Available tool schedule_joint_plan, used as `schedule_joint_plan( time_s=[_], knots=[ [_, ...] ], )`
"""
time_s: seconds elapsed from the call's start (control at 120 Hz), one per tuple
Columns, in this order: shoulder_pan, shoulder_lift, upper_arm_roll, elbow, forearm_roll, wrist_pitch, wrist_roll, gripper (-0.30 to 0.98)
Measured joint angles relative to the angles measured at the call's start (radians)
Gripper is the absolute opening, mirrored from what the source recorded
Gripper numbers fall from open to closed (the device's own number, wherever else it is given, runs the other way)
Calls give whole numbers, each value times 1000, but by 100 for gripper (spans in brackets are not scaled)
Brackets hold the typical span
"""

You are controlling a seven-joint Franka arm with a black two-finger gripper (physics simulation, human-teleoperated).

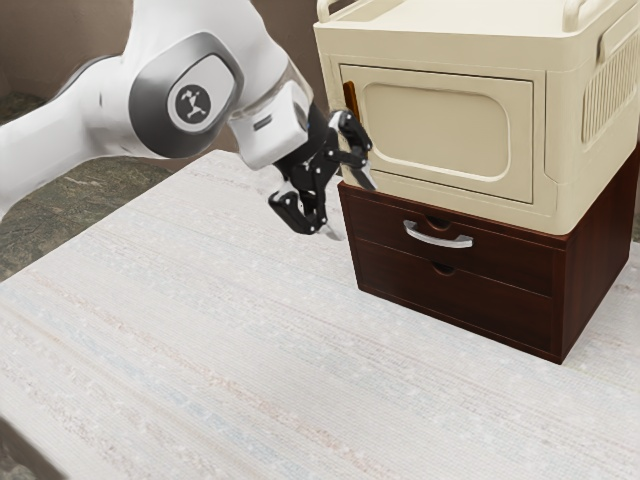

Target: Pull the drawer handle with one arm to open the drawer

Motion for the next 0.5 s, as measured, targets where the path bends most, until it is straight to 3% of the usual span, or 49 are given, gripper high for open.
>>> schedule_joint_plan(
  time_s=[0.233, 0.5],
  knots=[
    [-17, 16, -5, -40, 13, 110, 24, 54],
    [-9, 67, -5, -57, 35, 200, 28, 33]
  ],
)
